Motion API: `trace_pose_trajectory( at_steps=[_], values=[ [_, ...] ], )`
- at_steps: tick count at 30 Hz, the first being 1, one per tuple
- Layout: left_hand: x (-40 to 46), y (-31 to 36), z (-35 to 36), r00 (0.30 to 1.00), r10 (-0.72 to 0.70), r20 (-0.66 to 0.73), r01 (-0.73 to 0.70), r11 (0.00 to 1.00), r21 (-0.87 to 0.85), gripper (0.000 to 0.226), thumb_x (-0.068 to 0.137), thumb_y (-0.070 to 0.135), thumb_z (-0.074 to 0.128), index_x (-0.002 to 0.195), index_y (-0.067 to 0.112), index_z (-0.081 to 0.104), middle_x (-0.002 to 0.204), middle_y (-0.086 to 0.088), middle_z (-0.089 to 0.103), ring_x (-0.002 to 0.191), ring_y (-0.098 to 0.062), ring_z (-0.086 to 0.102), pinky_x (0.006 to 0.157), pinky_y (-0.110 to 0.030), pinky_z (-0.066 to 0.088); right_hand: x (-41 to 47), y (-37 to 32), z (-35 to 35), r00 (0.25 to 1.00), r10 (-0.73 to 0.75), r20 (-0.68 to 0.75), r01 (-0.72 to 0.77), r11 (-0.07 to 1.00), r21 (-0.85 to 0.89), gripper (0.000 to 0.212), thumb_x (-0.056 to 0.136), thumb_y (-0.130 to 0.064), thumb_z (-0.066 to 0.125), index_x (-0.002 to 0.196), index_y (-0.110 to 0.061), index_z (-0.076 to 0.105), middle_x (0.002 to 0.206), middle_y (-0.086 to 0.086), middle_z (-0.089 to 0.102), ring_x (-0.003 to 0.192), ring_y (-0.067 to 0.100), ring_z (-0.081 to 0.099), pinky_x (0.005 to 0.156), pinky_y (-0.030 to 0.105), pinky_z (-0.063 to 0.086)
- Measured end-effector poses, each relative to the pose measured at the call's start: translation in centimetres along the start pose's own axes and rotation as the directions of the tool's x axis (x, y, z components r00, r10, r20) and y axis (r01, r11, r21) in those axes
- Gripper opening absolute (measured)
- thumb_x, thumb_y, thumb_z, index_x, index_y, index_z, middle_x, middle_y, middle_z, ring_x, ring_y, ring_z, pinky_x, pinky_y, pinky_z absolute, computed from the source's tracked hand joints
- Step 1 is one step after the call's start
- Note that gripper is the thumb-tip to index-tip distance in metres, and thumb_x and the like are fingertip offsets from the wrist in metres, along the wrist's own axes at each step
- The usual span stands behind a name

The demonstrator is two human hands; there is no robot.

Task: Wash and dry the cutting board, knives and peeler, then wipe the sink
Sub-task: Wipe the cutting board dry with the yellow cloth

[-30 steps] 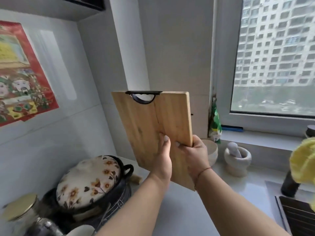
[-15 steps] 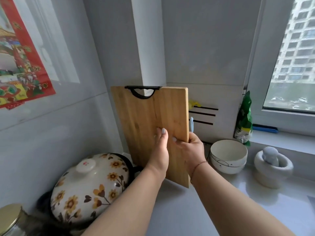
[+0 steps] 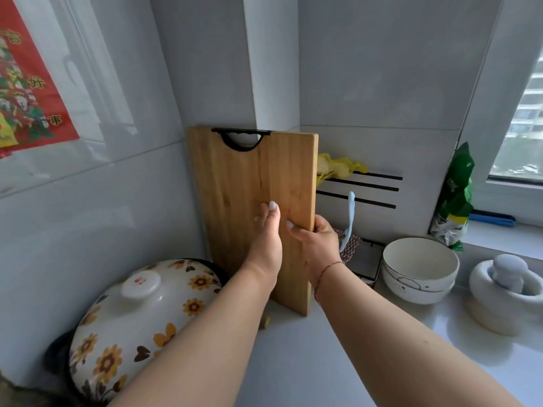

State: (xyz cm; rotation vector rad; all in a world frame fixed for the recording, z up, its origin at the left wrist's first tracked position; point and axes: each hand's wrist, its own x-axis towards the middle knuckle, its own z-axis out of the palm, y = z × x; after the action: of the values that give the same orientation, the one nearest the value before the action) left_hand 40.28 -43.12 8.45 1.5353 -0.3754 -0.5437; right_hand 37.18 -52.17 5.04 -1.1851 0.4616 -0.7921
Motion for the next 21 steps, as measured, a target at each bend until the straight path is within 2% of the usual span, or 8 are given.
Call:
trace_pose_trajectory(
  at_steps=[7, 10, 12, 16, 18, 21],
  values=[
    [1.9, -0.4, -0.6, 1.0, 0.018, -0.026, -0.017, 0.999, 0.028, 0.139, 0.025, 0.107, 0.025, 0.149, 0.044, 0.023, 0.16, 0.007, 0.022, 0.146, -0.022, 0.025, 0.116, -0.055, 0.021, 2.1, 1.3, 1.0, 0.999, -0.043, 0.025, 0.044, 0.998, -0.041, 0.018, 0.076, -0.01, 0.078, 0.086, -0.018, 0.064, 0.091, 0.014, 0.069, 0.087, 0.03, 0.065, 0.084, 0.046, 0.054],
    [1.9, -0.4, -0.4, 0.999, 0.03, -0.025, -0.029, 0.998, 0.048, 0.139, 0.026, 0.107, 0.021, 0.149, 0.044, 0.021, 0.16, 0.006, 0.021, 0.146, -0.023, 0.024, 0.116, -0.056, 0.022, 2.3, 1.6, 0.9, 0.998, -0.062, 0.033, 0.063, 0.996, -0.057, 0.018, 0.078, -0.012, 0.077, 0.09, -0.019, 0.065, 0.094, 0.011, 0.071, 0.09, 0.027, 0.068, 0.082, 0.041, 0.057],
    [1.6, -0.3, -0.4, 0.999, 0.036, -0.033, -0.033, 0.997, 0.069, 0.128, 0.039, 0.104, 0.019, 0.151, 0.042, 0.019, 0.161, 0.005, 0.018, 0.147, -0.024, 0.022, 0.117, -0.055, 0.021, 2.3, 1.6, 0.9, 0.996, -0.075, 0.046, 0.078, 0.994, -0.079, 0.02, 0.08, -0.012, 0.076, 0.095, -0.018, 0.065, 0.093, 0.005, 0.072, 0.088, 0.021, 0.068, 0.078, 0.036, 0.057],
    [1.0, -0.2, -0.5, 0.997, 0.008, -0.071, -0.002, 0.997, 0.079, 0.102, 0.066, 0.09, 0.019, 0.153, 0.036, 0.018, 0.16, 0.004, 0.022, 0.145, -0.026, 0.025, 0.117, -0.055, 0.022, 2.0, 0.9, 0.7, 0.998, -0.031, 0.058, 0.04, 0.986, -0.161, 0.028, 0.082, -0.017, 0.074, 0.107, -0.015, 0.062, 0.1, 0.004, 0.07, 0.094, 0.021, 0.068, 0.082, 0.035, 0.056],
    [0.7, -0.1, -0.4, 0.996, -0.004, -0.089, 0.012, 0.996, 0.093, 0.081, 0.085, 0.078, 0.018, 0.153, 0.034, 0.019, 0.158, 0.002, 0.027, 0.143, -0.027, 0.029, 0.117, -0.053, 0.023, 1.7, 0.5, 0.3, 0.997, 0.004, 0.078, 0.018, 0.96, -0.278, 0.043, 0.083, -0.022, 0.073, 0.121, -0.014, 0.056, 0.11, 0.003, 0.067, 0.101, 0.02, 0.065, 0.086, 0.036, 0.055],
    [-0.4, 0.2, 0.0, 0.995, -0.012, -0.098, 0.029, 0.986, 0.165, 0.069, 0.093, 0.067, 0.014, 0.154, 0.033, 0.017, 0.158, 0.001, 0.026, 0.144, -0.027, 0.028, 0.115, -0.047, 0.024, 0.8, -0.1, -0.8, 0.997, 0.038, 0.067, -0.002, 0.887, -0.461, 0.07, 0.083, -0.029, 0.072, 0.142, -0.018, 0.036, 0.134, 0.0, 0.053, 0.119, 0.017, 0.055, 0.095, 0.032, 0.049]
  ],
)
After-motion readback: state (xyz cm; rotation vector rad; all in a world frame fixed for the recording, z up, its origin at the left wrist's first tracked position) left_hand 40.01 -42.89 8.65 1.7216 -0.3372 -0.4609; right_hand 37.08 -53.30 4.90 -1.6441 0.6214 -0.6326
